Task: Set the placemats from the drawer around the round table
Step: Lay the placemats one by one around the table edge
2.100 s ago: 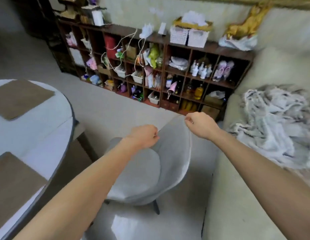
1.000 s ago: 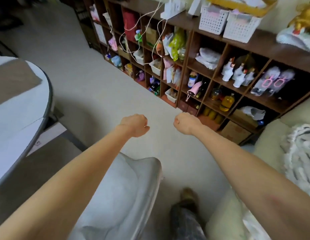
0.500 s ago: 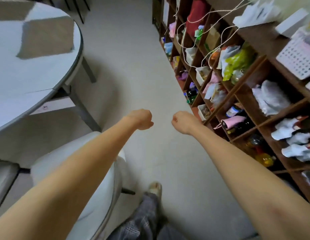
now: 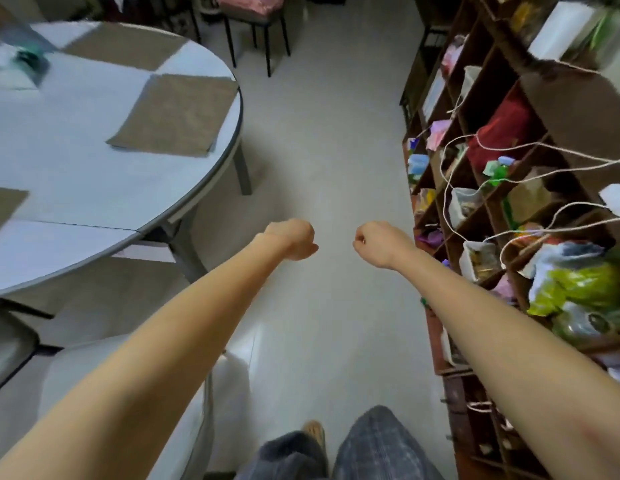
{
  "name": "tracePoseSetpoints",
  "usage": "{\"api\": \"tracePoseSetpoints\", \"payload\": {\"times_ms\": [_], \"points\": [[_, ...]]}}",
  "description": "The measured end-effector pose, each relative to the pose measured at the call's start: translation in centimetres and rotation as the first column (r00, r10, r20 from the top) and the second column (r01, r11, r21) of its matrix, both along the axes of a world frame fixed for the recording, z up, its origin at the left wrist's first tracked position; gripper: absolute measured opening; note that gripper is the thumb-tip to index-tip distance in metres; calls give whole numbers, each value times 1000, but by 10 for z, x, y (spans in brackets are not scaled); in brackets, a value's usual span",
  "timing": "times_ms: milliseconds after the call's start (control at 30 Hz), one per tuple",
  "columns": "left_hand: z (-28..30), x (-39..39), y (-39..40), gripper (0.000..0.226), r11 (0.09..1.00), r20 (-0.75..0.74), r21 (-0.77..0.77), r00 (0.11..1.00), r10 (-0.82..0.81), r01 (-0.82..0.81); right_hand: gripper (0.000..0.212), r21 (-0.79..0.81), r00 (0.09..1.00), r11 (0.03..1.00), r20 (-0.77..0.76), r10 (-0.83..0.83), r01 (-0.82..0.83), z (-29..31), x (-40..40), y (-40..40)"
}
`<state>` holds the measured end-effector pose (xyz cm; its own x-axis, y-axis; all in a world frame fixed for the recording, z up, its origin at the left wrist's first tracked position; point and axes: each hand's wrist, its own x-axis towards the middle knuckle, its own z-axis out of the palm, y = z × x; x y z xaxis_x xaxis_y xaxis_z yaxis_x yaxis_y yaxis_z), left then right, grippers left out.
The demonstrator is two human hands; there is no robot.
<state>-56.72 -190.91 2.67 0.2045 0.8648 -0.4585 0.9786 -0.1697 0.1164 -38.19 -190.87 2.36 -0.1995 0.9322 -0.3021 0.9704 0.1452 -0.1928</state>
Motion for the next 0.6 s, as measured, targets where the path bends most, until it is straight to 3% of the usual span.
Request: {"api": "tracePoseSetpoints", "payload": {"times_ms": [233,400,600], "points": [[-10,-63,95,26,931,26,2,931,365,-365,26,-2,950,950,23,312,-312,-21,-61,175],[-16,-121,149,33,787,11,5,787,616,-616,28,-29,847,847,29,531,-531,-19,-129,276],[-28,-174,191,42,578,110,35,578,808,-815,28,-2,694,696,80,716,-718,-16,-223,373]]}}
